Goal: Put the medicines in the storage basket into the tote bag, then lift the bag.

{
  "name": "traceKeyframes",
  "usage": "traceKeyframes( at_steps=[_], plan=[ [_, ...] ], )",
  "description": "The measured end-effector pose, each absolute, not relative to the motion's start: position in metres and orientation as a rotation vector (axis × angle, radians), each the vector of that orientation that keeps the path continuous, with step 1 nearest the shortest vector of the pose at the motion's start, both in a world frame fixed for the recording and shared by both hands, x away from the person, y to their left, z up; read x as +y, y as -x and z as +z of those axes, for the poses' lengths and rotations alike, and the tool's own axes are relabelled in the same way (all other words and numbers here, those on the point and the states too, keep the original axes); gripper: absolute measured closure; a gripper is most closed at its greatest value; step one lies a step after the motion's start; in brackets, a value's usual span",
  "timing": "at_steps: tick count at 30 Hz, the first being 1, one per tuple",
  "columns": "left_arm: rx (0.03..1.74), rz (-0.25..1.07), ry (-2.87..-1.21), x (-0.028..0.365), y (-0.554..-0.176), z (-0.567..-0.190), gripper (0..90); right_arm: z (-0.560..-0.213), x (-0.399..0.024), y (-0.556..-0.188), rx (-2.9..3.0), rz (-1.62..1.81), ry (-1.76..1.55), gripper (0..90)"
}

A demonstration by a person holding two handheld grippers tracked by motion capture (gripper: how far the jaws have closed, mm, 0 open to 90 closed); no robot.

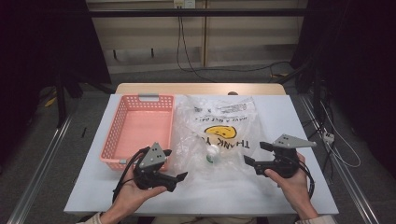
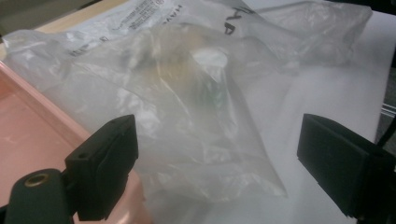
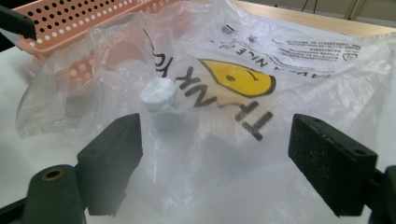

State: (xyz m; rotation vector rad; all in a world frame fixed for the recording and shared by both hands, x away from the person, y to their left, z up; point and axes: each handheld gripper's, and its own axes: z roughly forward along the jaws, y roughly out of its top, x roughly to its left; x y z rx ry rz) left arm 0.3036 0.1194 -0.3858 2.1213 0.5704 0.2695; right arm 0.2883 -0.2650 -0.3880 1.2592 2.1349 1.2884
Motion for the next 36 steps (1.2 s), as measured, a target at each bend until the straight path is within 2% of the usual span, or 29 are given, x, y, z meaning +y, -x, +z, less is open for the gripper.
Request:
traceKeyframes(
  at_steps=[3,7,12,14,27,34,36],
  plan=[
    [0.596,0.269,-2.130,0.123,-0.299,-0.392,13.3,-0.391,-0.272,-0.280,2.107,1.261,-1.296,16.7],
    [0.613,0.271,-2.113,0.130,-0.296,-0.397,18.9,-0.395,-0.281,-0.272,2.083,1.235,-1.338,18.1],
    [0.598,0.303,-2.072,0.132,-0.281,-0.387,16.6,-0.398,-0.287,-0.262,2.092,1.209,-1.338,17.7],
    [0.584,0.277,-2.077,0.130,-0.276,-0.387,16.6,-0.397,-0.288,-0.257,2.097,1.215,-1.325,16.9],
    [0.542,0.203,-2.213,0.119,-0.273,-0.420,23.4,-0.412,-0.288,-0.228,2.203,1.169,-1.257,15.1],
    [0.491,0.169,-2.249,0.099,-0.282,-0.435,23.4,-0.423,-0.290,-0.218,2.272,1.034,-1.234,16.9],
    [0.465,0.182,-2.277,0.095,-0.284,-0.436,24.7,-0.427,-0.292,-0.217,2.295,1.021,-1.248,23.2]
  ],
)
